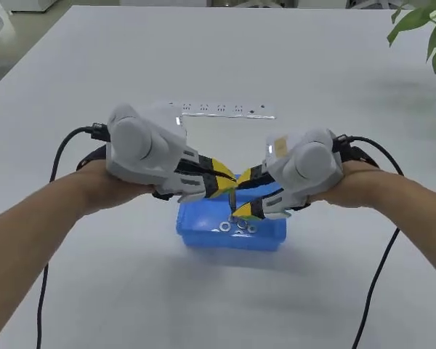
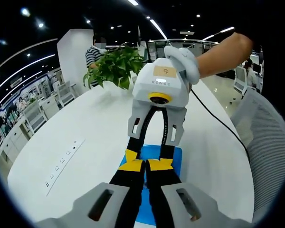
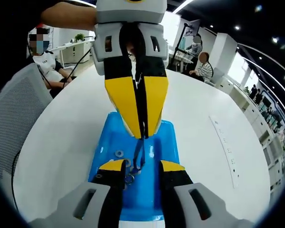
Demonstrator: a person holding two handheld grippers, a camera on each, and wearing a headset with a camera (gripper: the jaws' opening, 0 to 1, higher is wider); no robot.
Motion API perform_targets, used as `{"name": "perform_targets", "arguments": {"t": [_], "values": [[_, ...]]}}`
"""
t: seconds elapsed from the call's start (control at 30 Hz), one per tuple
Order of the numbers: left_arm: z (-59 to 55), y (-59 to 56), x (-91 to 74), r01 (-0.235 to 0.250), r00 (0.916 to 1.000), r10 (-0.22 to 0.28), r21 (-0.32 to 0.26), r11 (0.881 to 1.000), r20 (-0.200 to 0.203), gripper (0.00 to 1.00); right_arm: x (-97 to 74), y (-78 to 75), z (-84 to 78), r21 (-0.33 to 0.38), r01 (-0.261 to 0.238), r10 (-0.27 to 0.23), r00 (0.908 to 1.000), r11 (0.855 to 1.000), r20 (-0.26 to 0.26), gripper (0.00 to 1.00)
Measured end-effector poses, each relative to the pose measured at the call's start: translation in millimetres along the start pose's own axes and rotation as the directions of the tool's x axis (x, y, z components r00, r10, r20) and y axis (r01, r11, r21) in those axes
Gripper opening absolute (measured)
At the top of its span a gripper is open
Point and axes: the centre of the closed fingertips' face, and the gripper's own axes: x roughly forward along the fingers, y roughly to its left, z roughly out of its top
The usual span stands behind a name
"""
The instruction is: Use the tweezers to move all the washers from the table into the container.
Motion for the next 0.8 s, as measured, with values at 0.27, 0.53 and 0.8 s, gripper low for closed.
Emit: {"name": "perform_targets", "arguments": {"t": [0.27, 0.53, 0.8], "values": [[4.8, -1.8, -4.9, -0.001, 1.0, 0.001, 0.011, 1.0, 0.0, 0.05, -15.2, 3.2, 3.2, 0.073, 0.049, -0.05, 0.9987, 0.996, 0.012, 0.33], [10.7, -2.9, -11.2, -0.006, 1.0, 0.006, 0.008, 1.0, 0.006, 0.05, -32.7, 9.0, 1.4, 0.155, 0.103, -0.106, 0.9944, 0.983, 0.008, 0.43], [16.6, -6.9, -19.1, -0.015, 0.9999, 0.015, 0.01, 1.0, 0.003, 0.05, -49.0, 17.6, -2.4, 0.227, 0.157, -0.161, 0.987, 0.961, -0.003, 0.51]]}}
